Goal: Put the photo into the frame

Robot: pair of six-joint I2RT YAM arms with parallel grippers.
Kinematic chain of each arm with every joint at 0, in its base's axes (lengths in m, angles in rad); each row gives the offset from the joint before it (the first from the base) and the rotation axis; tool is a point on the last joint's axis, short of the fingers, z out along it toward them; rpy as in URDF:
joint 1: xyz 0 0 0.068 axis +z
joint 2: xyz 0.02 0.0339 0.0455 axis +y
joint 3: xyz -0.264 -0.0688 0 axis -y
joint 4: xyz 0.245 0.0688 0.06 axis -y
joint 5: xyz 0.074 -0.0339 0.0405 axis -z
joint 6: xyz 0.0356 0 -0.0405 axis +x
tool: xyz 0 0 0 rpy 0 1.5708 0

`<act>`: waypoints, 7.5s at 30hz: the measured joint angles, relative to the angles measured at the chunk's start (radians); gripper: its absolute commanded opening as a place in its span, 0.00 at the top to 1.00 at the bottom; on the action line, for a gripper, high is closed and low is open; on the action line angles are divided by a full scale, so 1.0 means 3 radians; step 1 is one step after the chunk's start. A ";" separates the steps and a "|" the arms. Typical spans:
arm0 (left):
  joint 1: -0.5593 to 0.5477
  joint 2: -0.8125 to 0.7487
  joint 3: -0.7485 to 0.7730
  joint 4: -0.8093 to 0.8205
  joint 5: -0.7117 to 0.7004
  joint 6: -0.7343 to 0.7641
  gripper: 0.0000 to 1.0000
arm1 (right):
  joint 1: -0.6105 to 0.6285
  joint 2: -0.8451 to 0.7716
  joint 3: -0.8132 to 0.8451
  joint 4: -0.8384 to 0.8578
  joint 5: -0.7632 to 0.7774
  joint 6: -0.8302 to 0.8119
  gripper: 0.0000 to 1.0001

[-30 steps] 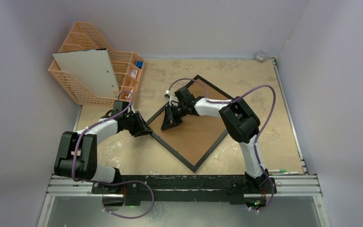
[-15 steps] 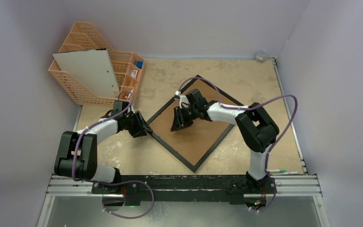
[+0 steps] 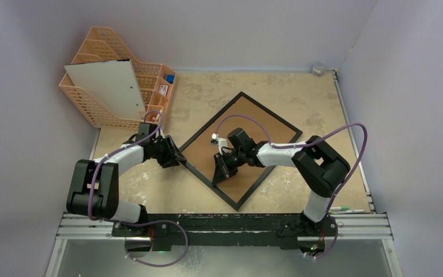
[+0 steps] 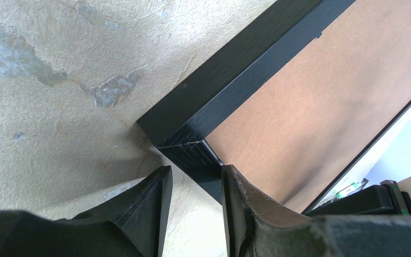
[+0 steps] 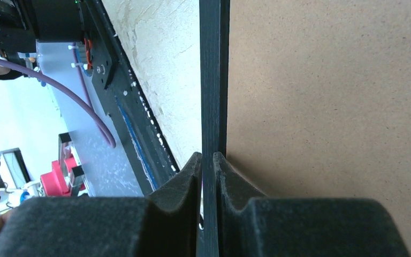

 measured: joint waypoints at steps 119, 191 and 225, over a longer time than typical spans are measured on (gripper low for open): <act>-0.0031 0.0497 0.0624 -0.0231 0.0254 -0.0001 0.20 | -0.2552 0.0291 0.0970 -0.0361 0.1765 -0.0013 0.13; -0.0886 0.2565 0.3586 -0.0491 -0.0791 0.0462 0.20 | -0.2988 -0.1611 -0.1191 -0.0181 0.1689 0.0369 0.11; -0.0735 0.0532 0.2033 -0.0985 -0.1180 0.0431 0.19 | -0.2435 0.0495 0.2080 -0.1033 0.2073 -0.0069 0.11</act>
